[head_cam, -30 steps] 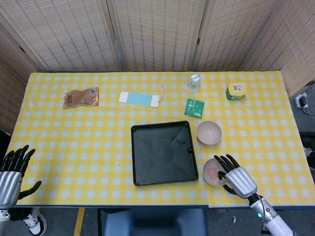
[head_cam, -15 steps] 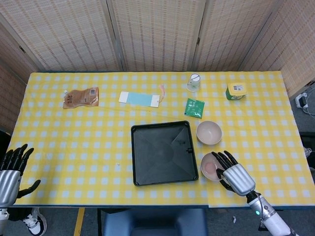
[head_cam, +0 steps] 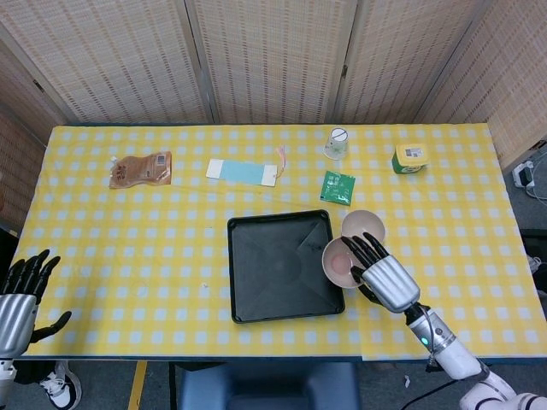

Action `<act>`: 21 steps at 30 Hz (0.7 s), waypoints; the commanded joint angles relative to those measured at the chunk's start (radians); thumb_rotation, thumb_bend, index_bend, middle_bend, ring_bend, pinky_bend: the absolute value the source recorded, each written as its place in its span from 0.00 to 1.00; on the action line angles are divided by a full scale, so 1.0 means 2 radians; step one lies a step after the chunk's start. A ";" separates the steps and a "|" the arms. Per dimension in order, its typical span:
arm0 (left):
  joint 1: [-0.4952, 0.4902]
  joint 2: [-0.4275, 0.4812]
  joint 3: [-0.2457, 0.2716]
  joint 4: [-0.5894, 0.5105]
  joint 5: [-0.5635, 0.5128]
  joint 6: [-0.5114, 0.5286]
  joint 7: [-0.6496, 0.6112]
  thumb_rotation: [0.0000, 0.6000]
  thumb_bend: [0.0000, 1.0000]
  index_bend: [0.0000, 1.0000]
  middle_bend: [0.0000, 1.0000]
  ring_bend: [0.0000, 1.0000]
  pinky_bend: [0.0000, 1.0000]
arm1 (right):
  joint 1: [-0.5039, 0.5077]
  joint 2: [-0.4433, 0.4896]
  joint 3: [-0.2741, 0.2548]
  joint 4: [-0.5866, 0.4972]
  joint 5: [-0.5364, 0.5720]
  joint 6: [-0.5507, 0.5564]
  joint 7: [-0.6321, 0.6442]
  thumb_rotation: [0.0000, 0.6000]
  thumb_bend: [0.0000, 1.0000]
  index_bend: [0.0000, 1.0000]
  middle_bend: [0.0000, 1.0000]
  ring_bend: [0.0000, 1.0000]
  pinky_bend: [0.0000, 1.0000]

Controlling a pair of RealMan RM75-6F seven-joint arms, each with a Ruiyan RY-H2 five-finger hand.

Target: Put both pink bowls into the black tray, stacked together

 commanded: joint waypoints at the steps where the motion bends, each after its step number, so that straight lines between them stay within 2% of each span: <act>1: 0.000 -0.001 -0.005 -0.006 -0.018 -0.007 0.017 1.00 0.26 0.00 0.00 0.00 0.00 | 0.034 -0.034 0.022 0.005 0.034 -0.046 -0.020 1.00 0.50 0.65 0.00 0.00 0.00; 8: -0.001 -0.001 -0.005 -0.002 -0.015 -0.007 0.013 1.00 0.26 0.00 0.00 0.00 0.00 | 0.080 -0.092 0.031 0.049 0.058 -0.102 -0.018 1.00 0.50 0.65 0.00 0.00 0.00; 16: 0.003 0.006 -0.011 -0.002 -0.024 0.000 -0.001 1.00 0.26 0.00 0.00 0.00 0.00 | 0.108 -0.146 0.029 0.101 0.069 -0.122 -0.011 1.00 0.50 0.63 0.00 0.00 0.00; 18: 0.004 0.008 -0.011 -0.002 -0.023 0.002 -0.003 1.00 0.26 0.00 0.00 0.00 0.00 | 0.110 -0.151 0.028 0.108 0.072 -0.123 -0.007 1.00 0.50 0.56 0.00 0.00 0.00; 19: 0.005 0.008 -0.011 -0.002 -0.023 0.003 -0.003 1.00 0.26 0.00 0.00 0.00 0.00 | 0.112 -0.153 0.027 0.111 0.074 -0.124 -0.006 1.00 0.50 0.50 0.00 0.00 0.00; 21: 0.005 0.008 -0.011 -0.002 -0.021 0.005 -0.005 1.00 0.26 0.00 0.00 0.00 0.00 | 0.115 -0.155 0.027 0.112 0.080 -0.130 0.000 1.00 0.50 0.30 0.00 0.00 0.00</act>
